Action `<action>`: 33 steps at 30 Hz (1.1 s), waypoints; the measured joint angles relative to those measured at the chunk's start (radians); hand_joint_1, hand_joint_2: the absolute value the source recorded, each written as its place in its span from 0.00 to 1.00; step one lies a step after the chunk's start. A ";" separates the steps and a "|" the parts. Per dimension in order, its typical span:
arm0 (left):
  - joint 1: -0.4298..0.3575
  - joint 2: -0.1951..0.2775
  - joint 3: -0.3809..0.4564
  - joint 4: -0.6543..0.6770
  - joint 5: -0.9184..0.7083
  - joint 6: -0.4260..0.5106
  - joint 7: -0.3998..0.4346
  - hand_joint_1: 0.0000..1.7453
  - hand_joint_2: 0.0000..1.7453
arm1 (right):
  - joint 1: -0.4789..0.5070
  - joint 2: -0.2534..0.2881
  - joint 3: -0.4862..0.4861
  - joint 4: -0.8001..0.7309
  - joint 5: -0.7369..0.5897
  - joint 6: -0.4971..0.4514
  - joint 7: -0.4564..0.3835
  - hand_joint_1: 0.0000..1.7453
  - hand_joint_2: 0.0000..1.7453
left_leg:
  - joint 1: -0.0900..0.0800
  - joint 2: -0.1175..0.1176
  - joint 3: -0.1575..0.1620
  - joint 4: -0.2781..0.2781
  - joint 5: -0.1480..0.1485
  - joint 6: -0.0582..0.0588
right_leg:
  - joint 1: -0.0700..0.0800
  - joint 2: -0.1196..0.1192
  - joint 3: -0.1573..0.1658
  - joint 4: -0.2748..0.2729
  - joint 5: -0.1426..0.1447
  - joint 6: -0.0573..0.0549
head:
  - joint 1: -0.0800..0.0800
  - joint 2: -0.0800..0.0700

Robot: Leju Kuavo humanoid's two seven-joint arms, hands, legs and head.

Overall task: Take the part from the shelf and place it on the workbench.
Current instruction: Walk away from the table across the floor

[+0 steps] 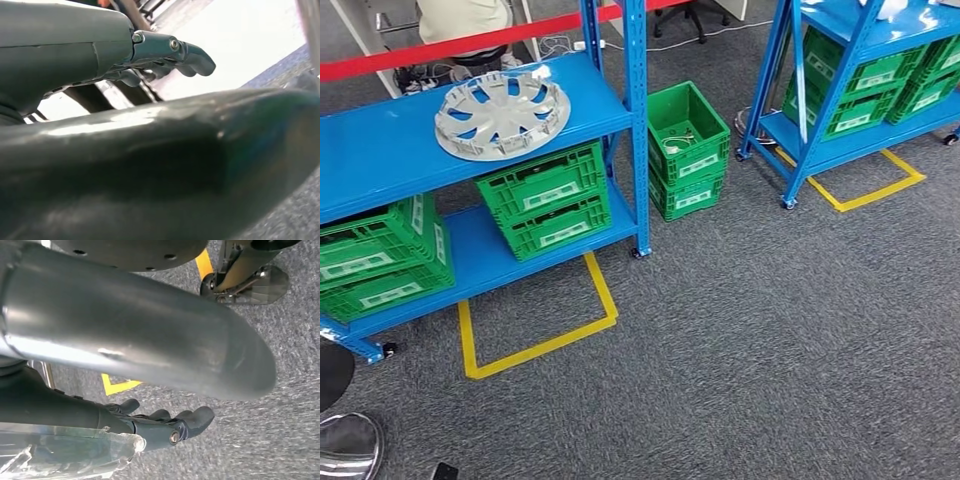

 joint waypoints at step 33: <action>-0.006 0.008 0.011 0.026 0.002 0.000 -0.005 0.00 0.00 | 0.002 0.007 0.002 -0.001 0.001 0.004 -0.003 0.00 0.00 | -0.007 0.047 -0.063 0.128 -0.067 -0.006 | 0.002 -0.027 -0.004 -0.001 0.005 -0.012 | -0.015 0.000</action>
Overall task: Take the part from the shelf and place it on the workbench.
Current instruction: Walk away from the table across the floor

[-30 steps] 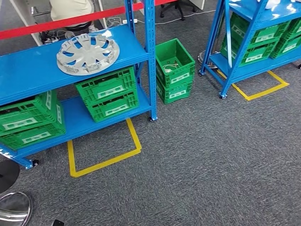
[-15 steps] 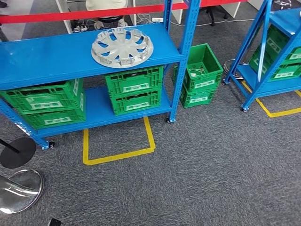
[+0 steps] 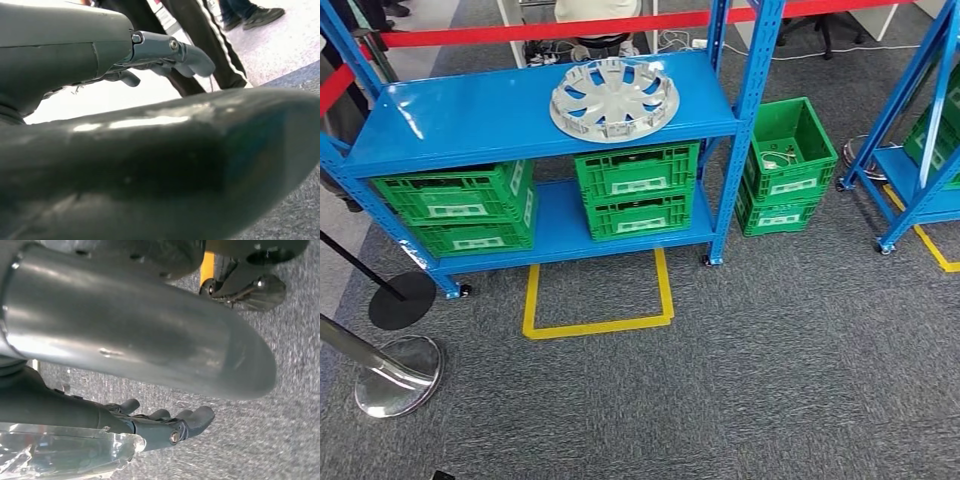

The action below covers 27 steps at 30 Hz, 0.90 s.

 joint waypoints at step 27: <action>-0.009 -0.004 0.062 0.030 0.039 0.000 -0.110 0.00 0.00 | 0.000 0.001 0.000 0.000 0.000 0.003 0.001 0.00 0.00 | -0.008 0.002 0.089 -0.145 0.070 0.056 | 0.006 -0.001 -0.007 -0.009 0.010 0.035 | 0.010 0.000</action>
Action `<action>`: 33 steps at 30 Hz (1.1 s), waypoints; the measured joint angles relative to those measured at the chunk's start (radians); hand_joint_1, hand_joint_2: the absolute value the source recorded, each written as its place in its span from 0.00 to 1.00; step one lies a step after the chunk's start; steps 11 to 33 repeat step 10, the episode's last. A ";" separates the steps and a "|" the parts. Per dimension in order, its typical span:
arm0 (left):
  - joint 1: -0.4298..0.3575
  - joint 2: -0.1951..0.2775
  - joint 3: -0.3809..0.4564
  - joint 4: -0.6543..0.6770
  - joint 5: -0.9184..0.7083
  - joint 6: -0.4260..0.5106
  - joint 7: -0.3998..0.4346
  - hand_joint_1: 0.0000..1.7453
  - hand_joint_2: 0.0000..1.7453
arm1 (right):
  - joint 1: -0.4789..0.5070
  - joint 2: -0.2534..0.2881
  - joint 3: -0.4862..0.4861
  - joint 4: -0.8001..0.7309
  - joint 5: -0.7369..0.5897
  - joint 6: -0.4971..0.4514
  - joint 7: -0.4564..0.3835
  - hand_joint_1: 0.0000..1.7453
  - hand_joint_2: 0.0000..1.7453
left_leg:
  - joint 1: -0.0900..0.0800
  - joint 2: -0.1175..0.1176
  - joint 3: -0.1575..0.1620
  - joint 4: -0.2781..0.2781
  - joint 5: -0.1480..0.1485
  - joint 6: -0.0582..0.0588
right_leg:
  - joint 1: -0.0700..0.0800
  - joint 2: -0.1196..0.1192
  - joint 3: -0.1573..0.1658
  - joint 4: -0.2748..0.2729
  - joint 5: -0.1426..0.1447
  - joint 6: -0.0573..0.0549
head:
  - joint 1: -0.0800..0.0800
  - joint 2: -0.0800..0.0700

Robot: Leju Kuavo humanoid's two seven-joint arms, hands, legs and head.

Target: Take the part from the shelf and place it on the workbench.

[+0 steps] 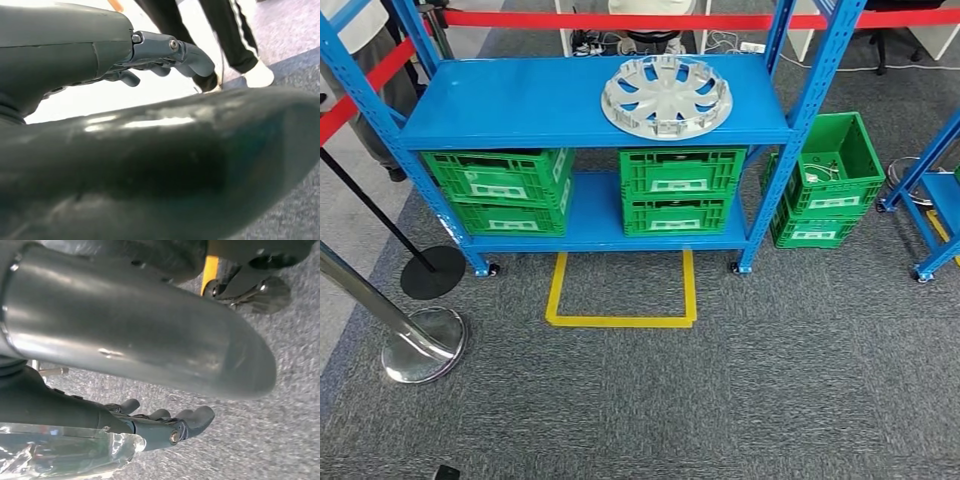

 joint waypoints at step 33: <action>-0.009 -0.002 0.031 0.031 0.004 0.000 0.021 0.00 0.00 | 0.000 0.000 0.000 0.000 0.000 0.001 0.006 0.00 0.00 | 0.007 0.000 0.001 -0.016 0.011 -0.031 | 0.009 0.000 -0.007 0.003 0.002 -0.017 | 0.001 0.000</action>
